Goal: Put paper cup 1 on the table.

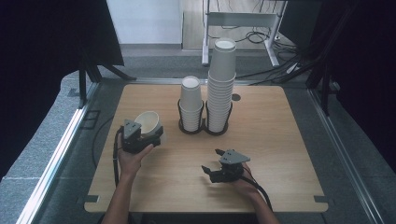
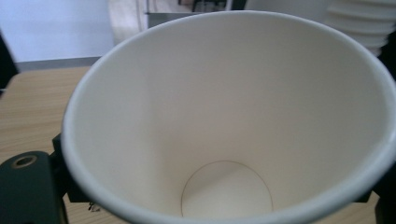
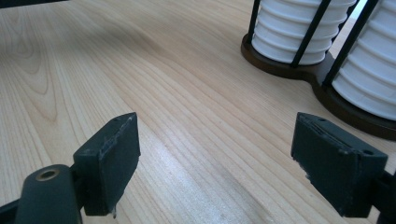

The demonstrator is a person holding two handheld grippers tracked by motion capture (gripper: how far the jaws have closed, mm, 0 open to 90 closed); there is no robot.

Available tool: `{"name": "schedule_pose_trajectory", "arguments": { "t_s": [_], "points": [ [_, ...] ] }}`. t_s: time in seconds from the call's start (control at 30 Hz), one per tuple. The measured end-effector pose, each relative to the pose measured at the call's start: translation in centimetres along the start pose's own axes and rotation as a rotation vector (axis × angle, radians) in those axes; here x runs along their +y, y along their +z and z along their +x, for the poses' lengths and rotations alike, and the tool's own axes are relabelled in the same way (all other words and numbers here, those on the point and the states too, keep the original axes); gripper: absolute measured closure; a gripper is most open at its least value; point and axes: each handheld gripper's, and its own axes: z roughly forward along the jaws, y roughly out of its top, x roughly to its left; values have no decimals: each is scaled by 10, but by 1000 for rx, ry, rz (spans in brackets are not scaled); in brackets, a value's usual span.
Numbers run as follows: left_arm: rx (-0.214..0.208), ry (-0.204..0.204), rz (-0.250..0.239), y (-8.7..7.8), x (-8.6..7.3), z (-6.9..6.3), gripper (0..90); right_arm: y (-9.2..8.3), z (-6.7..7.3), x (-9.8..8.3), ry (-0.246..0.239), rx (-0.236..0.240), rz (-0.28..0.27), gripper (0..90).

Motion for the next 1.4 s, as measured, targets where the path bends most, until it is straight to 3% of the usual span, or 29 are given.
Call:
{"name": "schedule_pose_trajectory", "arguments": {
  "t_s": [0.43, 0.57, 0.73, 0.8, 0.87, 1.07, 1.2, 1.4],
  "points": [
    [119, 2, 119, 19, -15, 8, 110, 0, 0, 0, 2, 1, 0, 159],
    [111, 7, 147, 25, -20, 7, 105, 0, 0, 0, 2, -1, -3, 159],
    [149, 43, 171, 30, -23, 3, 97, -1, 1, 1, 0, 0, -9, 160],
    [166, 43, 184, 31, -24, 2, 93, -1, 1, 1, -2, 0, -10, 160],
    [157, 37, 189, 32, -25, 2, 83, -1, 1, 1, -3, 0, -10, 160],
    [156, 16, 174, 30, -23, 2, 46, -1, 1, 1, -3, 0, -10, 160],
    [174, 15, 163, 20, -21, -1, 0, -2, 1, 2, -5, 1, -12, 160],
    [187, 0, 175, 5, -19, -4, 0, -1, 2, 1, -4, 7, -12, 160]
  ]
}}
